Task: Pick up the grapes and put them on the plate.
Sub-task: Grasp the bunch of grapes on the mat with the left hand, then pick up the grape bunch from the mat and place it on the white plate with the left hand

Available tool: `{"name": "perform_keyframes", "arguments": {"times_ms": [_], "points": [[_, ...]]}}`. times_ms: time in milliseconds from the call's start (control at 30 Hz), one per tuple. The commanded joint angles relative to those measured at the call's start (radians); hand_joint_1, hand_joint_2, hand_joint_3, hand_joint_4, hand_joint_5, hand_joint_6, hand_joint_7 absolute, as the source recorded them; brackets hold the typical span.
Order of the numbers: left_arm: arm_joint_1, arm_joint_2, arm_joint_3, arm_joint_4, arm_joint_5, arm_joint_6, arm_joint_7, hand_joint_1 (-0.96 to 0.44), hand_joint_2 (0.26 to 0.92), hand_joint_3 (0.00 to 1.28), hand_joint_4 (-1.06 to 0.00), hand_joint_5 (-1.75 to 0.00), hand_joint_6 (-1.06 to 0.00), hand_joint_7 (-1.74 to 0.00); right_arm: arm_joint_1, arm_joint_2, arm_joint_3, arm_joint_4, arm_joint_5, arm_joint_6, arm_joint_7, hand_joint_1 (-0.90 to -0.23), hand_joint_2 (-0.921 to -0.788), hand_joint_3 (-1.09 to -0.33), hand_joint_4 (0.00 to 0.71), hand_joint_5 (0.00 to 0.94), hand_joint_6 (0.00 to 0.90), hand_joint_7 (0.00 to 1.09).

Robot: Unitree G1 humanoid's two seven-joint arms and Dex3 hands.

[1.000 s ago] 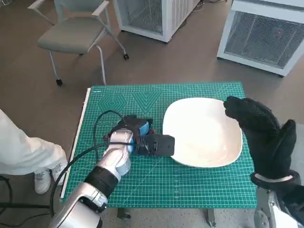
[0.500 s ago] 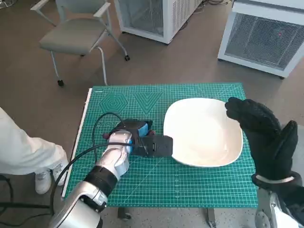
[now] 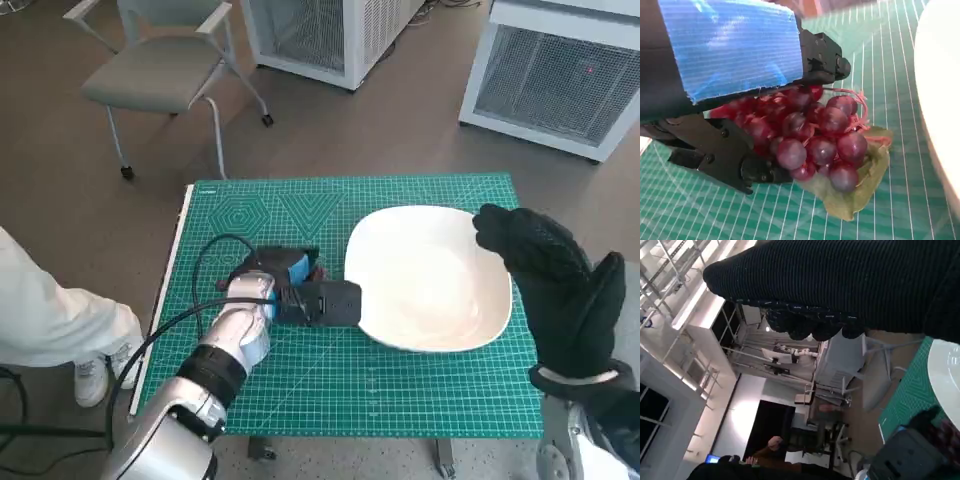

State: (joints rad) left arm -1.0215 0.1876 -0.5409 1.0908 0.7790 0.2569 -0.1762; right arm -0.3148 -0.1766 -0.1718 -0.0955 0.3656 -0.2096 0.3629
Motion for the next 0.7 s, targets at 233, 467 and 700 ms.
{"name": "perform_keyframes", "arguments": {"times_ms": [233,467,700], "points": [[0.013,0.011,-0.021,-0.032,0.000,0.000,0.038,0.37,0.685,0.83,-0.34,-1.74,-0.34,-0.02,0.014,-0.004,-0.005,0.010,0.009,0.013,0.002,-0.494,-0.921,-0.578,0.365,0.601,0.169,0.94],[0.000,0.015,-0.008,-0.052,-0.020,0.022,0.000,0.38,0.633,0.88,-0.39,-1.73,-0.27,-0.01,0.004,-0.002,0.001,0.014,-0.001,0.012,-0.002,-0.494,-0.921,-0.578,0.365,0.602,0.169,0.94],[0.009,0.026,0.001,-0.073,-0.033,0.012,0.003,0.39,0.617,0.90,-0.40,-1.72,-0.31,-0.03,0.000,-0.002,0.002,0.020,0.000,0.009,0.001,-0.495,-0.921,-0.577,0.366,0.602,0.170,0.94]]}}
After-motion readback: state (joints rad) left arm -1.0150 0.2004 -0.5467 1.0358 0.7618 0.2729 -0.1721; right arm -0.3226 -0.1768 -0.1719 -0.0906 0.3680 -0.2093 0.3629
